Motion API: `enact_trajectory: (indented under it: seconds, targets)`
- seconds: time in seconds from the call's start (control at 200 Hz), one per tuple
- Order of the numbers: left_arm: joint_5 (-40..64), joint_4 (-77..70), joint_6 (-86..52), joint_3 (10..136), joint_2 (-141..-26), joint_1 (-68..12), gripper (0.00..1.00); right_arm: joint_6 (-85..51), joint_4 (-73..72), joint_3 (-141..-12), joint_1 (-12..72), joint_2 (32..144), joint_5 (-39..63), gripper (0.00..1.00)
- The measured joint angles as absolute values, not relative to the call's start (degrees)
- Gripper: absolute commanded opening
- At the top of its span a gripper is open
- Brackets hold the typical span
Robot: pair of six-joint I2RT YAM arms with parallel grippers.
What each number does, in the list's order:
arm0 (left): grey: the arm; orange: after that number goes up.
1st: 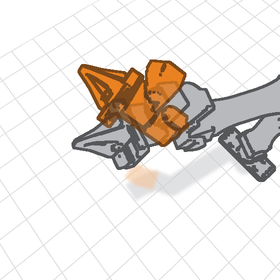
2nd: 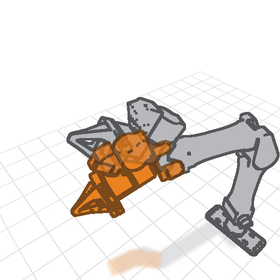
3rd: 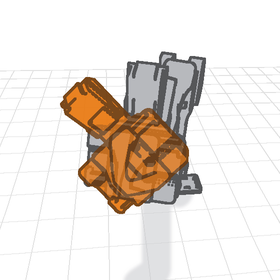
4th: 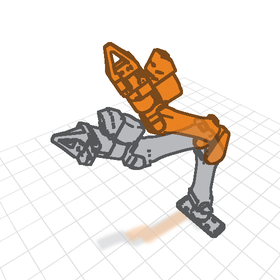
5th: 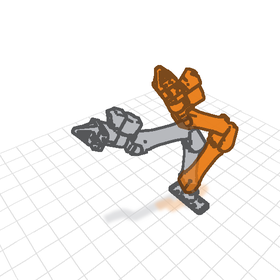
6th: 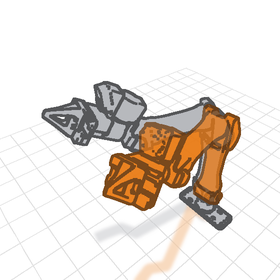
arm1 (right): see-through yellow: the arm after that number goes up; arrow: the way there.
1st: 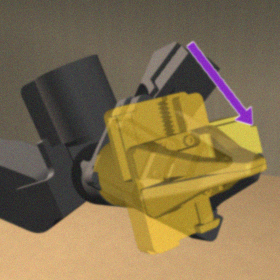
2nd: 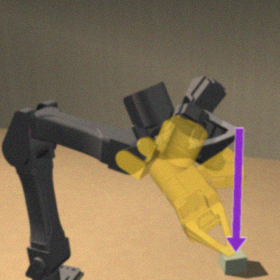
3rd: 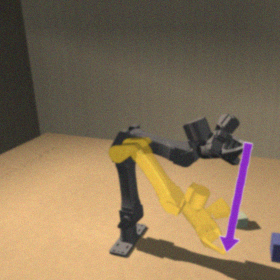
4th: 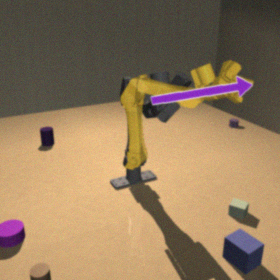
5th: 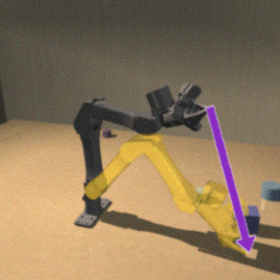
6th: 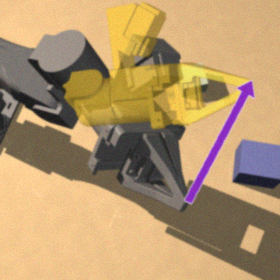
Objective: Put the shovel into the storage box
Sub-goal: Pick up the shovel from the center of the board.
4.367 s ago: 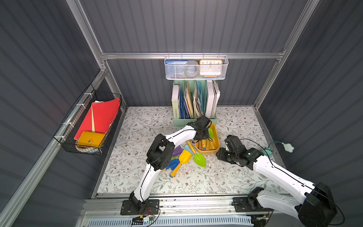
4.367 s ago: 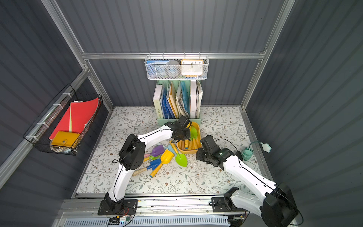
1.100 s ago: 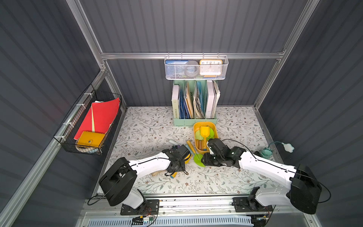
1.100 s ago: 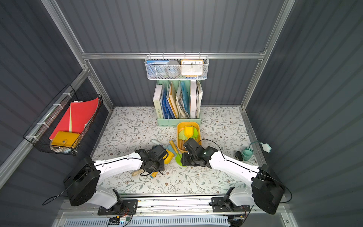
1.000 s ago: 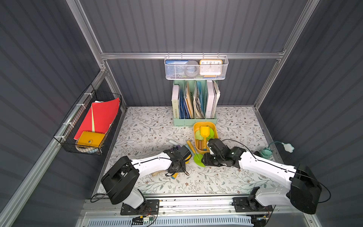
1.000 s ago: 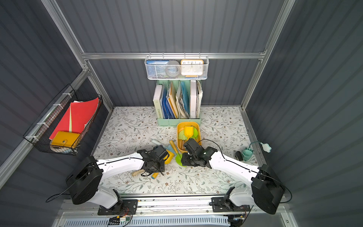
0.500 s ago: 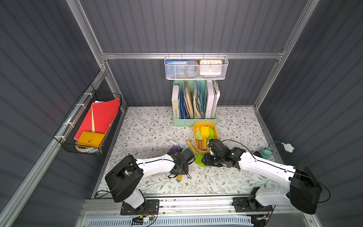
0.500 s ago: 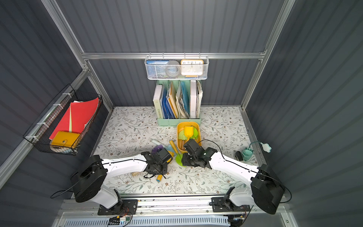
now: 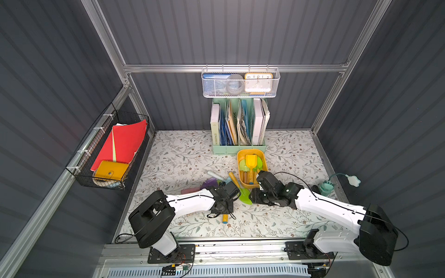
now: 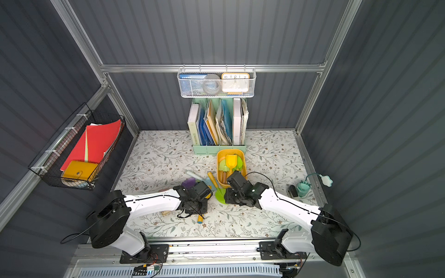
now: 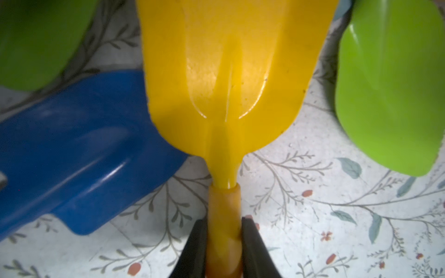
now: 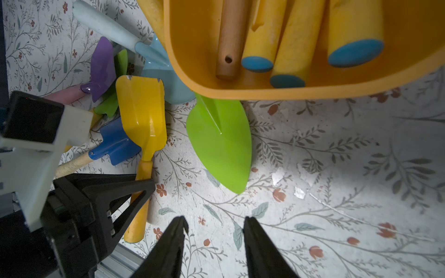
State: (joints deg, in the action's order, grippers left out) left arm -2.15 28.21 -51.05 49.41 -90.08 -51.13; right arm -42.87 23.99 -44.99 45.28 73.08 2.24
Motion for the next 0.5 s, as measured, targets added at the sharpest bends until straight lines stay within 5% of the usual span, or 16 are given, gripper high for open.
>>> enact_trajectory:
  seconds: [0.5]
  targets:
    - [-1.69, 27.86, -51.29, 55.42, -88.16, -51.13, 0.11, -42.7, 25.58, -44.99, 44.53, 70.59, -0.14, 0.45]
